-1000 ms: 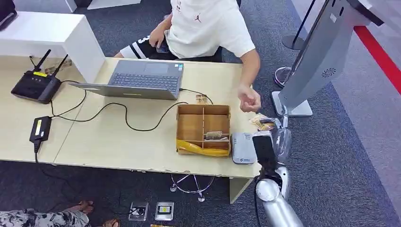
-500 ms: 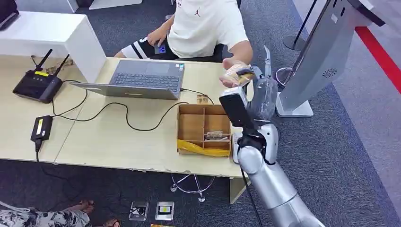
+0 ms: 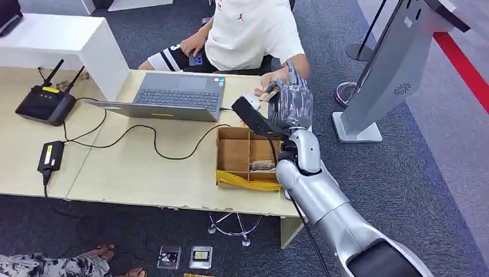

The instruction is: Pass the card to the sensor for recognition and then transmit it.

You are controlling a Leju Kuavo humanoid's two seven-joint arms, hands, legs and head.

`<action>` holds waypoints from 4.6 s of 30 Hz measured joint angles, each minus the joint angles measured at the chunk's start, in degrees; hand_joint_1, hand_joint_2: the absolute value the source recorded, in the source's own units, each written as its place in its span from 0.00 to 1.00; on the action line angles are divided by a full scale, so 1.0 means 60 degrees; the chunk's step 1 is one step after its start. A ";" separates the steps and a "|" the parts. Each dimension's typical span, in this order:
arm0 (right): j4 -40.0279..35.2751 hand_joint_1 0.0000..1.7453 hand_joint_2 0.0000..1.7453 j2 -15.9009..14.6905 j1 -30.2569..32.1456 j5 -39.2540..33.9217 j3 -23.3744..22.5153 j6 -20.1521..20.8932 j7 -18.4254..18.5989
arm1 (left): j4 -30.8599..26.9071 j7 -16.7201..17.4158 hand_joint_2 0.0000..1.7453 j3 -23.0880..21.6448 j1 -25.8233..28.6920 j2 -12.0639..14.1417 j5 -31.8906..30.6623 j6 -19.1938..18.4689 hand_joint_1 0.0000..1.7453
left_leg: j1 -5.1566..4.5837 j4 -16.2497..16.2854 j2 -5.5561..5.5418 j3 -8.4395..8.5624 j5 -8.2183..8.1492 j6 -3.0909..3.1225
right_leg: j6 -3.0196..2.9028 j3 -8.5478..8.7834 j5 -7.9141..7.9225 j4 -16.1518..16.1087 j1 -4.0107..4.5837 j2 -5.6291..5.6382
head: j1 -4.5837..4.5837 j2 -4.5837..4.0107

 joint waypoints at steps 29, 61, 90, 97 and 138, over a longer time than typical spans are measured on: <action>-0.2771 0.00 1.00 -0.0186 0.1297 -0.1031 0.0411 0.1500 -0.1330 | 0.0000 0.0208 1.00 -0.0011 0.0010 0.0022 0.0258 0.0237 0.00 | 0.0001 0.0001 0.0008 0.0003 -0.0002 -0.0002 | -0.0001 -0.0015 -0.0001 -0.0001 0.0001 0.0018 | -0.0007 -0.0004; -0.4231 0.00 1.00 -0.1348 0.2450 0.0225 0.2200 0.3475 -0.0230 | 0.0000 0.0237 1.00 -0.0011 0.0007 -0.0095 0.0310 0.0368 0.00 | 0.0000 0.0000 0.0010 0.0000 -0.0003 -0.0002 | -0.0002 -0.0014 -0.0001 -0.0002 0.0000 0.0019 | -0.0004 -0.0004; -0.2241 0.00 1.00 -0.1297 0.2312 0.0965 0.2295 0.3384 0.0182 | 0.0000 0.0211 1.00 -0.0011 0.0007 -0.0095 0.0426 0.0543 0.00 | 0.0000 0.0000 0.0010 0.0000 -0.0003 -0.0002 | -0.0002 -0.0013 -0.0001 -0.0002 0.0000 0.0017 | 0.0000 -0.0004; -0.2241 0.01 1.00 -0.1297 0.2313 0.0987 0.2309 0.3395 0.0189 | 0.0000 0.0226 1.00 -0.0011 0.0006 -0.0095 0.0433 0.0535 0.00 | 0.0000 0.0001 0.0010 0.0000 -0.0003 -0.0002 | -0.0002 -0.0013 -0.0001 -0.0002 0.0000 0.0017 | -0.0004 -0.0004; -0.2234 0.15 1.00 -0.1599 0.2654 0.1614 0.1723 0.3559 0.1100 | 0.0022 0.0255 1.00 -0.0011 0.0007 -0.0051 0.0455 0.0240 0.00 | 0.0000 0.0001 0.0011 0.0001 -0.0003 -0.0002 | -0.0002 -0.0014 -0.0001 -0.0003 0.0000 0.0020 | -0.0004 -0.0003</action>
